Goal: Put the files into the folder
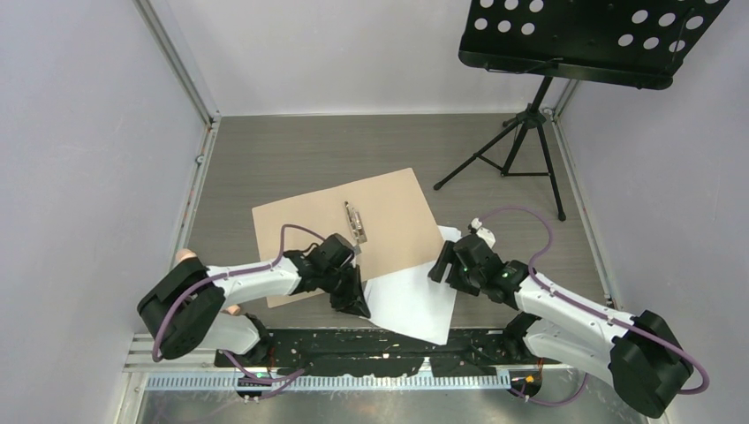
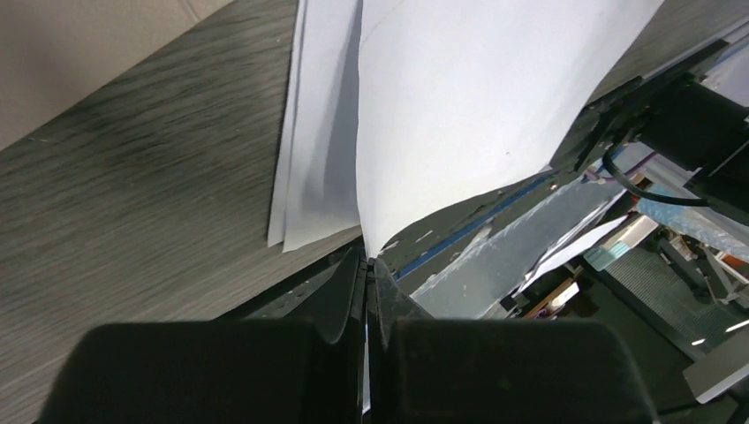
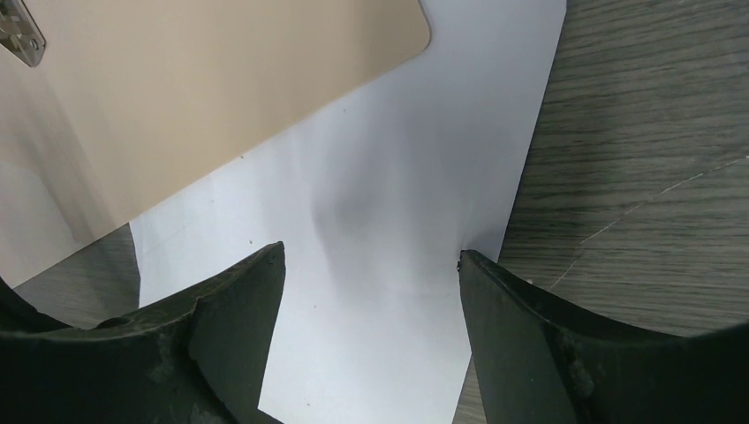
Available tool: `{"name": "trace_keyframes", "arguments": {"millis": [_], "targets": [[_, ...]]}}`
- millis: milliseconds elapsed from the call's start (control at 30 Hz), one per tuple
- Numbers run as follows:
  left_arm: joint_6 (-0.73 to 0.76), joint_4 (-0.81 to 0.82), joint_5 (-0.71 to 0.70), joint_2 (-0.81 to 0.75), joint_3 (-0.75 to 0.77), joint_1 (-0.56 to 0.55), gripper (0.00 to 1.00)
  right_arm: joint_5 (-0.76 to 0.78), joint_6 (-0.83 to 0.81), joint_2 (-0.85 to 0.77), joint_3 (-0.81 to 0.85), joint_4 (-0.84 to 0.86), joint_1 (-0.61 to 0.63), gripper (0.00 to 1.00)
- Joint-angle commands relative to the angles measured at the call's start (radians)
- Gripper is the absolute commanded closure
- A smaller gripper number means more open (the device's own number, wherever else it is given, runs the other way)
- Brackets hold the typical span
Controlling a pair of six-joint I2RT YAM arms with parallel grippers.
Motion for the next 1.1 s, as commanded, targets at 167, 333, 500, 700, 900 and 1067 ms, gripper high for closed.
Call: {"name": "trace_keyframes", "arguments": {"millis": [167,333,500,700,900,1067], "targets": [[-0.034,-0.029,0.102,-0.116,0.119,0.009,1.0,0.095,-0.032,-0.124,0.157,-0.222,0.004,0.2],[-0.008,-0.098,0.166,-0.204,0.216,0.008,1.0,0.185,-0.082,-0.17,0.33,-0.325,0.003,0.16],[0.075,-0.246,0.141,-0.264,0.425,0.01,1.0,0.194,-0.129,-0.154,0.506,-0.38,-0.001,0.11],[0.179,-0.439,-0.034,-0.238,0.732,0.044,1.0,0.184,-0.121,-0.153,0.64,-0.483,-0.046,0.0],[0.194,-0.458,-0.179,-0.191,0.889,0.092,1.0,0.049,-0.023,-0.208,0.652,-0.639,-0.179,0.05],[0.211,-0.386,-0.24,-0.112,0.991,0.107,1.0,-0.243,0.035,-0.226,0.511,-0.505,-0.258,0.05]]}}
